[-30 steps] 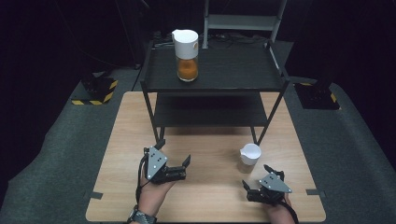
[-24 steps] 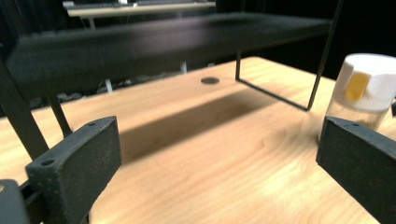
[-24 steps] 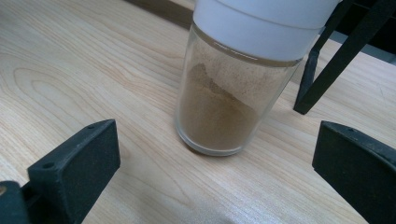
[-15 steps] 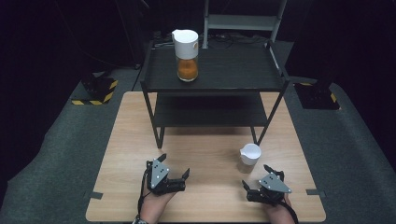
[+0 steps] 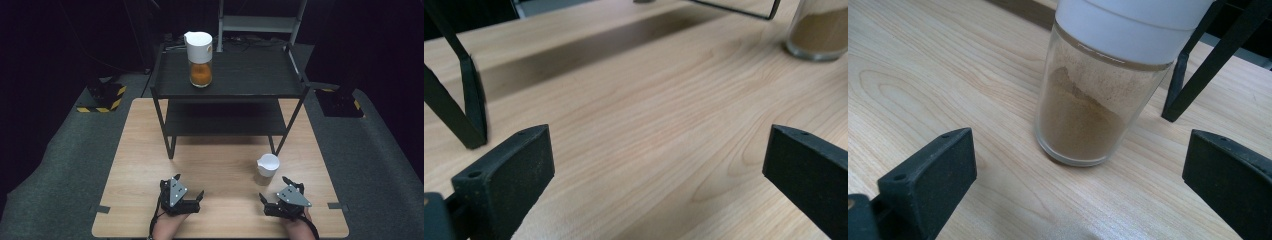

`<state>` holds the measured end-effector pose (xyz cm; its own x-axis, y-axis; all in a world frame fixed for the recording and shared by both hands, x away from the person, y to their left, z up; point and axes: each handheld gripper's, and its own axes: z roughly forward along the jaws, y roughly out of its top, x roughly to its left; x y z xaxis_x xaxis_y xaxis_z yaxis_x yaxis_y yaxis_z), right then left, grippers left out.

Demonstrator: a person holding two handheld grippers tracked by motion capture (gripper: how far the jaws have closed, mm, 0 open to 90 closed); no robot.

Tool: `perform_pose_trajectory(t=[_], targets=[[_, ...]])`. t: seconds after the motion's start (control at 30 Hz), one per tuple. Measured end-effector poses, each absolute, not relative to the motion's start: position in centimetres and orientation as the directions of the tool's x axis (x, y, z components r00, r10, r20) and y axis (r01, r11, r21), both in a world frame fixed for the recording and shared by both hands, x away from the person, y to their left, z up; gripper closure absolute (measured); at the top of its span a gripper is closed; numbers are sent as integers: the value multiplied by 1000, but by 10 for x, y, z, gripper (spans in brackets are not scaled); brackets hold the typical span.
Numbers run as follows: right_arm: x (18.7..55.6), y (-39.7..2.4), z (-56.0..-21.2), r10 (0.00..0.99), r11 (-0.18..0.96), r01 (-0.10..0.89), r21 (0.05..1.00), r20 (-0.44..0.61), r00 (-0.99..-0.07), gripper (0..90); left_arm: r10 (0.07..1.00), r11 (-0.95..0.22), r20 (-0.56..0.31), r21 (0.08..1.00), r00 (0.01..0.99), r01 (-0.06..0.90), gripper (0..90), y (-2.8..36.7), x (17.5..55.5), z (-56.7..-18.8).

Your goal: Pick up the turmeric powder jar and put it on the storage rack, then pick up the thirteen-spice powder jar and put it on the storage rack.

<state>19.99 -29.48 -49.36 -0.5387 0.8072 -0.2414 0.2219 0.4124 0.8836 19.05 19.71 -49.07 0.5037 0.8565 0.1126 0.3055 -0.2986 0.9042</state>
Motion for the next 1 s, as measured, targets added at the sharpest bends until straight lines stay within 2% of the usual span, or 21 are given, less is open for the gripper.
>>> perform_pose_trajectory(t=[0.47, 1.0], targets=[[198, -294, -495, 814, 408, 220, 886, -244, -527, 4, 835, -398, 208, 867, 509, 299, 8, 183, 189, -486], [197, -298, -497, 818, 385, 211, 898, -227, -529, 4, 833, -406, 210, 861, 512, 307, 8, 182, 191, -485]])
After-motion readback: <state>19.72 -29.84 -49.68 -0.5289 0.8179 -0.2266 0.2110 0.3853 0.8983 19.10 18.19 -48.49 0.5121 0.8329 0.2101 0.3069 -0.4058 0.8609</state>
